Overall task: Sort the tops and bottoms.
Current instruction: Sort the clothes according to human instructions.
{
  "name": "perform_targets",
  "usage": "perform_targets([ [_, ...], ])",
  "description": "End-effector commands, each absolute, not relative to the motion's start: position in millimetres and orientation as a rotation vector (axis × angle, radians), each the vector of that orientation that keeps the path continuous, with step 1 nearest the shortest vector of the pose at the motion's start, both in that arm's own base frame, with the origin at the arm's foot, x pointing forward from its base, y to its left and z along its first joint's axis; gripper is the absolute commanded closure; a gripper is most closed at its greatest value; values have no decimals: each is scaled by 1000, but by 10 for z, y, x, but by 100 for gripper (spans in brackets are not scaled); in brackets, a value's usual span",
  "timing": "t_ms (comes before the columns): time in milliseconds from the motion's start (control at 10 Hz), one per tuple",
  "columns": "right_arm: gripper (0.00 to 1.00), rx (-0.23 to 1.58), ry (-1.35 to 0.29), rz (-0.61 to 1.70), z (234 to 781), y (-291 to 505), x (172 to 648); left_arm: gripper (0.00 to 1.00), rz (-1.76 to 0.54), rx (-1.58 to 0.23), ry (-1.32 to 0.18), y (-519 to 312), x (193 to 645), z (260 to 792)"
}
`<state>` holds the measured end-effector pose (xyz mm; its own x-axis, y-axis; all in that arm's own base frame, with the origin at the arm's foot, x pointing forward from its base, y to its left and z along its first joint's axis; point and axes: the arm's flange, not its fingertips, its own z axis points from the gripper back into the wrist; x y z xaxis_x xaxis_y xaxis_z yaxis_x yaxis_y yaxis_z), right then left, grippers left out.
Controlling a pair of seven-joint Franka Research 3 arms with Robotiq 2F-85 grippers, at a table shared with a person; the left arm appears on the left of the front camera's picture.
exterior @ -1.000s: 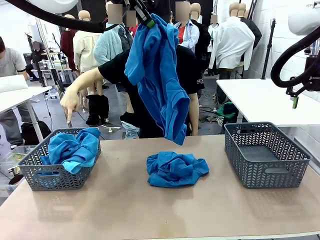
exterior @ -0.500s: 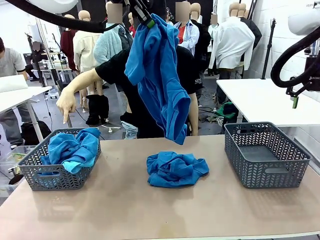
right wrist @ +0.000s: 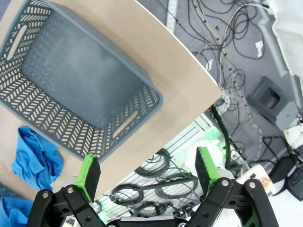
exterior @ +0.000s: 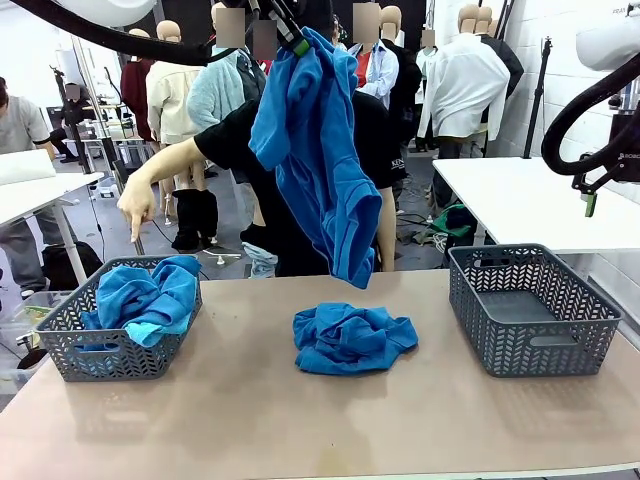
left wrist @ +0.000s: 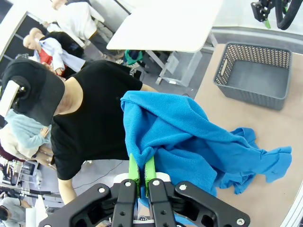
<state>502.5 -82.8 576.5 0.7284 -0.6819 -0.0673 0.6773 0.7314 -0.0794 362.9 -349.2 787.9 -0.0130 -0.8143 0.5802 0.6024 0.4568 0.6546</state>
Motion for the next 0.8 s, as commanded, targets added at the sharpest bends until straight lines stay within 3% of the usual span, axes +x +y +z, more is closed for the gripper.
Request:
perform_targets([
  [0,0,-70,97,-744,5780,-831,5028,100,-1139,238,-1108,-3492,3629,7879],
  [400,0,-70,97,-744,5780,-831,5028,100,-899,419,-1297,-2608,3885,8556],
  [700,0,-70,97,-744,5780,-831,5028,100,-665,502,-1263,-1646,4036,8652],
])
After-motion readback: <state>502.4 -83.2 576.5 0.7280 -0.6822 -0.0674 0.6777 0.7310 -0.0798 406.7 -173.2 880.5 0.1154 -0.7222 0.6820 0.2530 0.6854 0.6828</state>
